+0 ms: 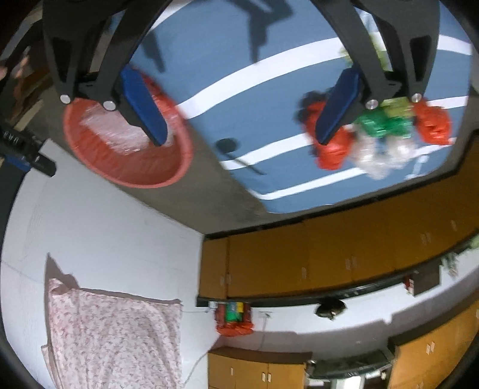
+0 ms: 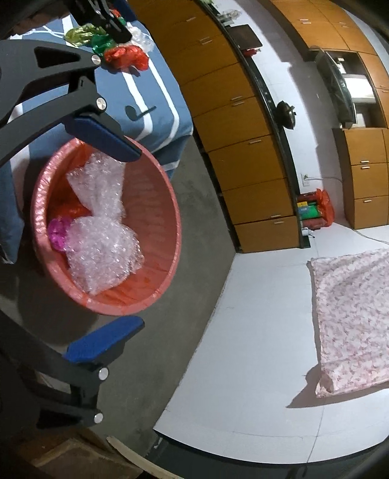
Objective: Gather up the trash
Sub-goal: 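Carry both bubble wrap sheets over the basket and release them, then grasp a red plastic bag with the right tool while the left tool approaches a red bag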
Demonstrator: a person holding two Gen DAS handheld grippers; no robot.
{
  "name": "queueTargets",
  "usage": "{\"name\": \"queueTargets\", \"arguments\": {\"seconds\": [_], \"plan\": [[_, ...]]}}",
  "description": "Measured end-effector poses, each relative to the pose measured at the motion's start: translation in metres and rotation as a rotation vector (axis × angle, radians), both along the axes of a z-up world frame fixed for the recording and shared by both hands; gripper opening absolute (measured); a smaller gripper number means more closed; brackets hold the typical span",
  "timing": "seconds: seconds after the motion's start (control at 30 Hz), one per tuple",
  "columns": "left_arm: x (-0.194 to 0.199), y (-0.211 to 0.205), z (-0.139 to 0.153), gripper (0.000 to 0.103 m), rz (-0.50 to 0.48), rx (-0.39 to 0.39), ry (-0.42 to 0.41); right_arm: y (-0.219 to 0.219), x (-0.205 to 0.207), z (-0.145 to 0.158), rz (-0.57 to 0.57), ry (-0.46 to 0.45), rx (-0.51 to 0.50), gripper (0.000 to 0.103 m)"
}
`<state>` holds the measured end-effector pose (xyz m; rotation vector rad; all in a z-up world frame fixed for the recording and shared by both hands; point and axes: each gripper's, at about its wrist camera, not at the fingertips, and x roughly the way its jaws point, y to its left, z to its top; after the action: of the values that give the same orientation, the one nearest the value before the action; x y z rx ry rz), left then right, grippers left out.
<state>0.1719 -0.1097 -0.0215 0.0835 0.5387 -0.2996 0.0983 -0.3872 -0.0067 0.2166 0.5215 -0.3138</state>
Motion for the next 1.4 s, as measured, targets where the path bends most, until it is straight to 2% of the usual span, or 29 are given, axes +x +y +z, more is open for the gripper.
{"name": "queueTargets", "arguments": {"seconds": [0.13, 0.27, 0.53, 0.73, 0.93, 1.07, 1.27, 1.4], "plan": [[-0.016, 0.034, -0.005, 0.099, 0.074, 0.045, -0.016, 0.014, 0.004, -0.001, 0.030, 0.009, -0.001, 0.101], [-0.024, 0.083, -0.012, 0.099, 0.189, 0.067, 0.002, 0.035, 0.010, -0.001, 0.079, 0.011, 0.003, 0.101], [-0.036, 0.186, -0.024, 0.099, 0.423, 0.034, 0.059, 0.104, 0.029, -0.003, 0.225, 0.027, 0.017, 0.101], [-0.046, 0.231, -0.030, 0.099, 0.510, -0.001, 0.089, 0.159, 0.048, -0.005, 0.331, 0.048, -0.005, 0.101], [-0.051, 0.253, -0.037, 0.099, 0.550, -0.034, 0.109, 0.202, 0.072, -0.011, 0.397, 0.054, -0.008, 0.101], [-0.044, 0.258, -0.041, 0.099, 0.557, -0.052, 0.123, 0.231, 0.104, -0.016, 0.429, 0.076, -0.019, 0.100], [-0.032, 0.259, -0.044, 0.099, 0.565, -0.052, 0.122, 0.260, 0.150, -0.032, 0.442, 0.147, -0.029, 0.092], [-0.025, 0.258, -0.045, 0.099, 0.560, -0.036, 0.105, 0.268, 0.172, -0.048, 0.454, 0.211, 0.004, 0.083]]}}
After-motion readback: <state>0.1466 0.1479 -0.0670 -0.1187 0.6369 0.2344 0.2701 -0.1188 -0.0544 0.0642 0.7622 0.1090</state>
